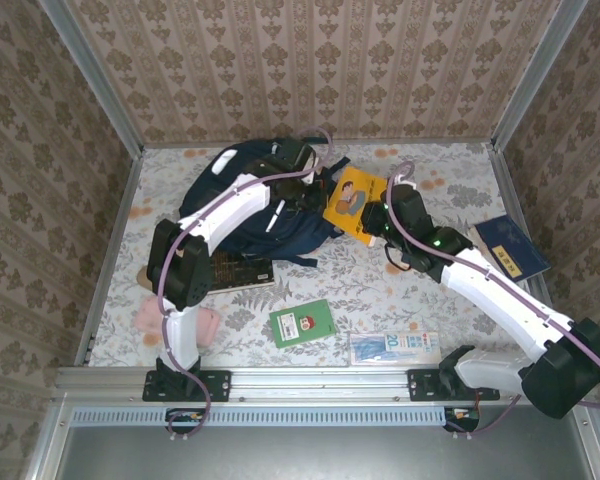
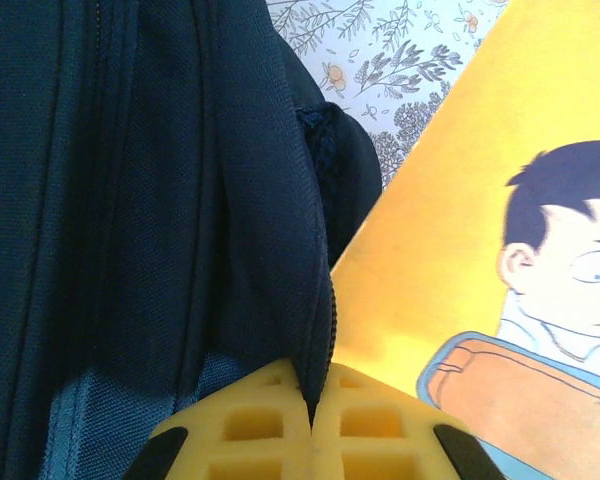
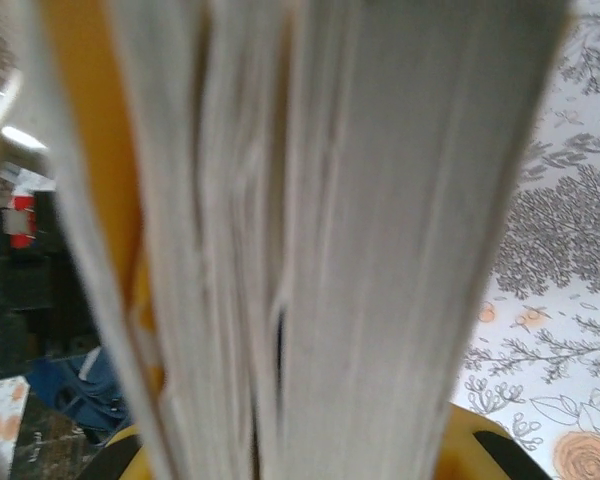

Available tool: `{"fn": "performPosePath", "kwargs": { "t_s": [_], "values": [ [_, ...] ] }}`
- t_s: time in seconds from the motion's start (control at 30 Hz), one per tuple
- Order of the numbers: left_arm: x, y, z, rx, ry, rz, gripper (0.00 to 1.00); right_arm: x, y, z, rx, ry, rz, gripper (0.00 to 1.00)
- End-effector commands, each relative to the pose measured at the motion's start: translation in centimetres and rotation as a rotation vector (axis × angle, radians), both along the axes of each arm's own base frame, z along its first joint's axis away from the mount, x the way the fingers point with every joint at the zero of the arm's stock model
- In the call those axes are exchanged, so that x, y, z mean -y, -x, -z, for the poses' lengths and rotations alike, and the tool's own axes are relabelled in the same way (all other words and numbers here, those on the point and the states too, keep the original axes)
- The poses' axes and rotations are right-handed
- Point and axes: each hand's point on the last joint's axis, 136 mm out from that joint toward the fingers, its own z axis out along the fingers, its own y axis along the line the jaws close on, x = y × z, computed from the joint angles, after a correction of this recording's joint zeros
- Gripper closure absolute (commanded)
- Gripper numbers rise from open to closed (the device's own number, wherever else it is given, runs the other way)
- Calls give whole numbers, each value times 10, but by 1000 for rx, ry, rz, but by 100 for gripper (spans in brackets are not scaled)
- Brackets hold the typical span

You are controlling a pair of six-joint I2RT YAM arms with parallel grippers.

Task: Pack the student bag

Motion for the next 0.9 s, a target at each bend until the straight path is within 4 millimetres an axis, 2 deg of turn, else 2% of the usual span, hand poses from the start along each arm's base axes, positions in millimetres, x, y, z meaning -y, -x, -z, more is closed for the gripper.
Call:
{"fn": "performPosePath", "kwargs": {
  "t_s": [0.0,0.23,0.47,0.6,0.87],
  "values": [
    [21,8,-43,60,127,76,100,22,11,46,-100,132,54,100],
    [26,13,-9,-16,111,84,100,15,12,64,-134,111,35,100],
    [30,16,20,-69,87,93,100,9,9,65,-137,89,20,100],
    [31,15,26,-75,78,93,94,9,10,65,-139,87,20,100],
    [22,9,24,-63,66,71,93,10,12,68,-144,86,21,100]
  ]
}}
